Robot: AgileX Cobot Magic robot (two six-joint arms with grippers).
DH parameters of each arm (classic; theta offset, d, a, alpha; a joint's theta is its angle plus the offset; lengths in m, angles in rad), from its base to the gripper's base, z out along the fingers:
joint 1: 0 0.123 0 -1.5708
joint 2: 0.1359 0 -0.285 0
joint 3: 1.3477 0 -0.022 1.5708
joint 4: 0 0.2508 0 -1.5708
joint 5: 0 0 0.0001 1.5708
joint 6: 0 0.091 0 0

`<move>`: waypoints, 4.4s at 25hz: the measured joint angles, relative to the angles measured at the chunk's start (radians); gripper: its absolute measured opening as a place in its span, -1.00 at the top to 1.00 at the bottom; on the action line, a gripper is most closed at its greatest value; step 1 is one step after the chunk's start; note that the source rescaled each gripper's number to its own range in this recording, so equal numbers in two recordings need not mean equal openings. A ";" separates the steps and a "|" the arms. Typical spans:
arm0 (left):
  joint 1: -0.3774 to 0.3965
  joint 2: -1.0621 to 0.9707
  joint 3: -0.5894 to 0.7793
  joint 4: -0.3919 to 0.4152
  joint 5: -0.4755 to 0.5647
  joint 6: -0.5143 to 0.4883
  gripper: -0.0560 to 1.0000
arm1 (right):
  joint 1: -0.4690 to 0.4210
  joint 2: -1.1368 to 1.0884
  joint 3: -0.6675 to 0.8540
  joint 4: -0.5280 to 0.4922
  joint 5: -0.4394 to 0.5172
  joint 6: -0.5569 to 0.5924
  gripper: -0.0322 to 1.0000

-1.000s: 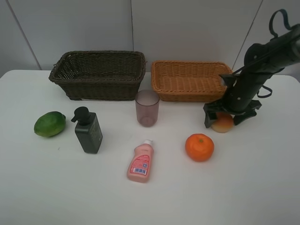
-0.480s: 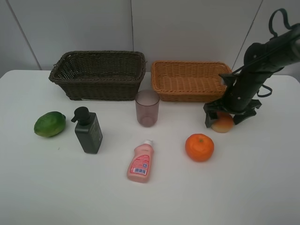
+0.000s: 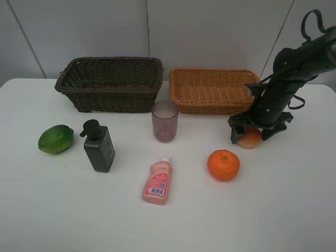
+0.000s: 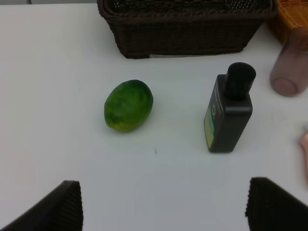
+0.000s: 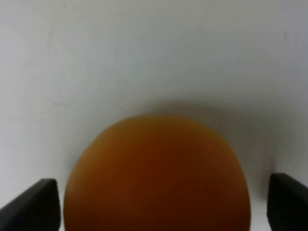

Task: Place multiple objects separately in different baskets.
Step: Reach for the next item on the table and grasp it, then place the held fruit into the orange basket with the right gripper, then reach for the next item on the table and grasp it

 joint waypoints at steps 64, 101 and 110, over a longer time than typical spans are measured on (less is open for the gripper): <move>0.000 0.000 0.000 0.000 0.000 0.000 -0.80 | 0.034 0.091 -0.665 -0.077 0.428 -0.049 0.94; 0.000 0.000 0.000 0.000 0.000 0.000 -0.80 | 0.034 0.327 -0.845 -0.190 0.383 -0.075 -0.16; 0.000 0.000 0.000 0.000 0.000 0.000 -0.80 | 0.038 0.245 -0.850 -0.176 0.472 -0.076 -0.16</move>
